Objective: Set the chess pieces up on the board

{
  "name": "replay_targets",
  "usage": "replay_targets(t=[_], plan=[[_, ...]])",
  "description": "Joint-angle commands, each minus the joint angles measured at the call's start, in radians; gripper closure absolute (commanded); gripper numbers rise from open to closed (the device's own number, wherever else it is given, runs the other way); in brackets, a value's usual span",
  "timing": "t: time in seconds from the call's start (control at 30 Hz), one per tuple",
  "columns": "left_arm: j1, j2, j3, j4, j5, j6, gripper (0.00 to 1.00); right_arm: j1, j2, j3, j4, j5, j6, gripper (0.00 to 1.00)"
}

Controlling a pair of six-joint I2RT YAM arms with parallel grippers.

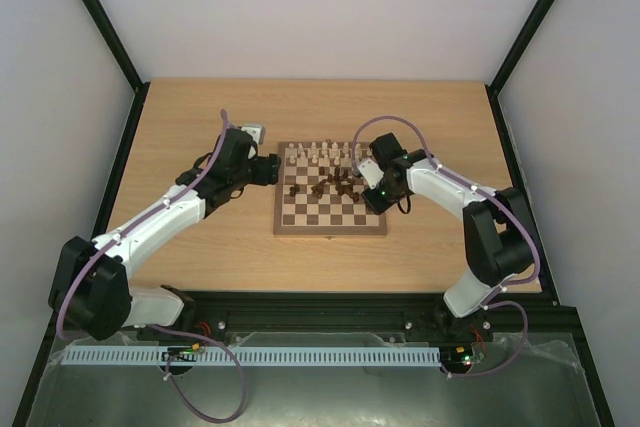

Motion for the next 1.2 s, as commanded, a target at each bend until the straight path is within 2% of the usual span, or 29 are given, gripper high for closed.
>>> replay_targets(t=[0.0, 0.23, 0.4, 0.5, 1.17], plan=[[0.005, 0.009, 0.013, -0.008, 0.009, -0.006, 0.19, 0.006, 0.021, -0.019, -0.004, 0.003, 0.007, 0.82], [0.008, 0.019, 0.016, -0.009, 0.019, -0.009, 0.18, 0.008, 0.022, -0.032, 0.005, 0.009, 0.007, 0.79], [0.011, 0.020, 0.017, -0.009, 0.028, -0.009, 0.18, 0.008, 0.003, 0.022, -0.046, -0.026, 0.018, 0.63], [0.012, 0.018, 0.018, -0.010, 0.035, -0.009, 0.18, 0.008, -0.004, 0.087, -0.090, -0.036, 0.026, 0.58], [0.017, 0.023, 0.016, -0.010, 0.057, -0.011, 0.19, 0.008, 0.143, 0.195, -0.042, -0.117, 0.023, 0.60]])
